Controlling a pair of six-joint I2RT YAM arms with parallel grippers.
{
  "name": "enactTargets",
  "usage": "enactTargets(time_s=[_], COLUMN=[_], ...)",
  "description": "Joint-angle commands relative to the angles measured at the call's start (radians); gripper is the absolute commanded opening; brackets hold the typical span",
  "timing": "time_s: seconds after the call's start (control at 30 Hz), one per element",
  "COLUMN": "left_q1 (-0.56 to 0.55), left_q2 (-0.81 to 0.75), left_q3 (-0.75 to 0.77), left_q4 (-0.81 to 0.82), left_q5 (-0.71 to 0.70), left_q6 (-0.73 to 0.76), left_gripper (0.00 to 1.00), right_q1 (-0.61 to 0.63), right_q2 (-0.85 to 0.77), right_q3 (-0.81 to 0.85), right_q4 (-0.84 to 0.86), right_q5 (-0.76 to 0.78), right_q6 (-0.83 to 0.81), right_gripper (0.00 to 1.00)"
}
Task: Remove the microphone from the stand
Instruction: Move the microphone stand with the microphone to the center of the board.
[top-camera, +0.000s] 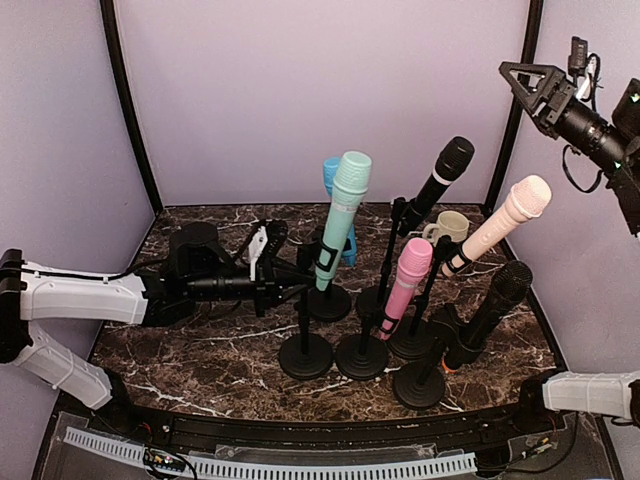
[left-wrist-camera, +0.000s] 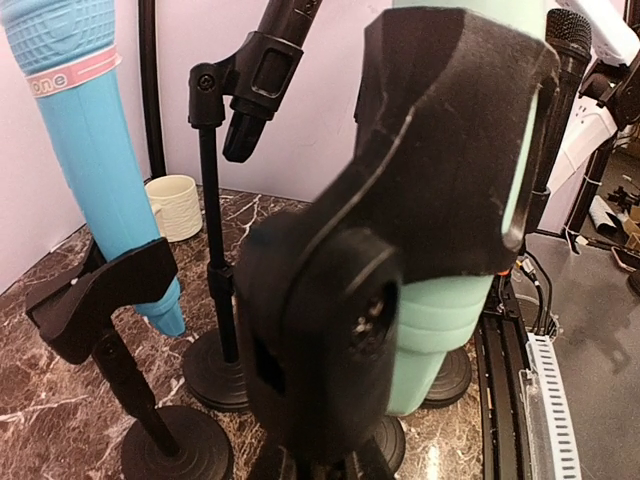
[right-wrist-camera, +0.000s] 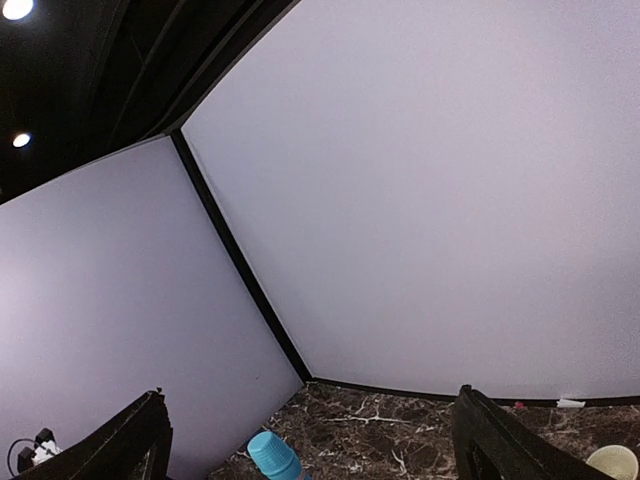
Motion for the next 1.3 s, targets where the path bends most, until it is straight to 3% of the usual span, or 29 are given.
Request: enactTargets(time_s=[0.0, 0.13, 0.43, 0.73, 1.0, 1.27], left_q1=[-0.008, -0.011, -0.014, -0.014, -0.014, -0.013], left_q2=[-0.085, -0.151, -0.319, -0.381, -0.440, -0.460], left_q3=[-0.039, -0.079, -0.208, -0.256, -0.311, -0.326], left_q4=[-0.026, -0.026, 0.024, -0.003, 0.020, -0.014], left_q5=[-0.069, -0.158, -0.498, -0.667, -0.646, -0.600], left_q6=[0.047, 0.065, 0.051, -0.017, -0.022, -0.013], left_gripper=[0.00, 0.00, 0.00, 0.00, 0.00, 0.00], right_q1=[0.142, 0.266, 0.588, 0.882, 1.119, 1.209], right_q2=[0.058, 0.095, 0.199, 0.317, 0.395, 0.506], right_q3=[0.086, 0.141, 0.278, 0.392, 0.373, 0.320], right_q4=[-0.021, -0.048, -0.126, -0.174, -0.155, -0.090], right_q5=[0.105, 0.187, 0.372, 0.547, 0.816, 1.048], right_q6=[-0.079, -0.136, -0.285, -0.397, -0.445, -0.369], right_gripper=[0.98, 0.98, 0.99, 0.98, 0.99, 0.98])
